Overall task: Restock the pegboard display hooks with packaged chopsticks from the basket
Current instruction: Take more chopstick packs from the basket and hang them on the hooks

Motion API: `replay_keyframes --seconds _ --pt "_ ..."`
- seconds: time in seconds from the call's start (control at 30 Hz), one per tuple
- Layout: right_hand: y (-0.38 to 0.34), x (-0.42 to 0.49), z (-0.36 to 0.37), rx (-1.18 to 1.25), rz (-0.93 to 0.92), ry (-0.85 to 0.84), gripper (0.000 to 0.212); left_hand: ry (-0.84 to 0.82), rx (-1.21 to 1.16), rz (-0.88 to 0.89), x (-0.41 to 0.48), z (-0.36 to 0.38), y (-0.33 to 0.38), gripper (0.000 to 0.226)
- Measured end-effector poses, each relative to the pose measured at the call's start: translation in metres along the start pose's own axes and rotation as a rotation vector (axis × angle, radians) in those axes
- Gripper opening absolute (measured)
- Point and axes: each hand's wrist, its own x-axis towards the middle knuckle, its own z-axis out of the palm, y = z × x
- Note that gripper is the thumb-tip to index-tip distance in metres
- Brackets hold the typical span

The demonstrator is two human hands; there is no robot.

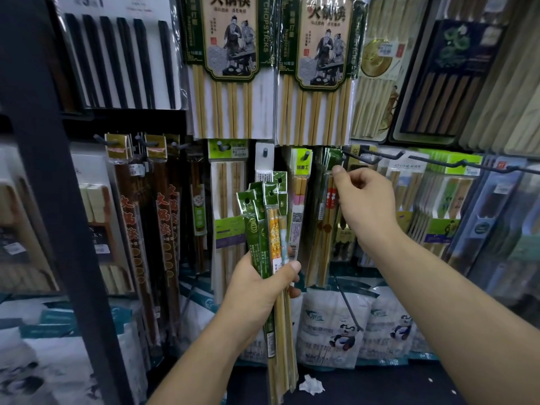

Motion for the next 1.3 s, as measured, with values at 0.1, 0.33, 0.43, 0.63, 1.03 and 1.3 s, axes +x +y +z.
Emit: replay_keyframes --seconds 0.1,0.33,0.43,0.63,1.03,1.3 --pt "-0.001 -0.013 0.000 0.010 0.030 0.042 0.035 -0.015 -0.031 0.012 -0.001 -0.001 0.001 0.029" --pt "-0.020 -0.043 0.006 0.117 0.003 -0.394 0.015 -0.064 -0.087 0.005 -0.001 0.002 -0.001 0.015" --pt "-0.021 -0.046 0.008 0.163 0.005 -0.410 0.009 -0.082 -0.099 0.017 -0.002 0.002 -0.001 0.017" --pt "-0.021 -0.045 0.006 0.217 0.105 -0.466 0.010 -0.072 -0.131 0.009 -0.004 0.003 0.000 0.012" --pt "-0.024 -0.036 -0.004 0.345 0.066 -0.168 0.033 -0.027 -0.090 -0.010 -0.001 0.000 -0.003 0.014" --pt "-0.025 -0.023 -0.009 0.354 0.048 -0.083 0.031 -0.042 -0.114 -0.006 -0.001 0.000 -0.003 0.033"
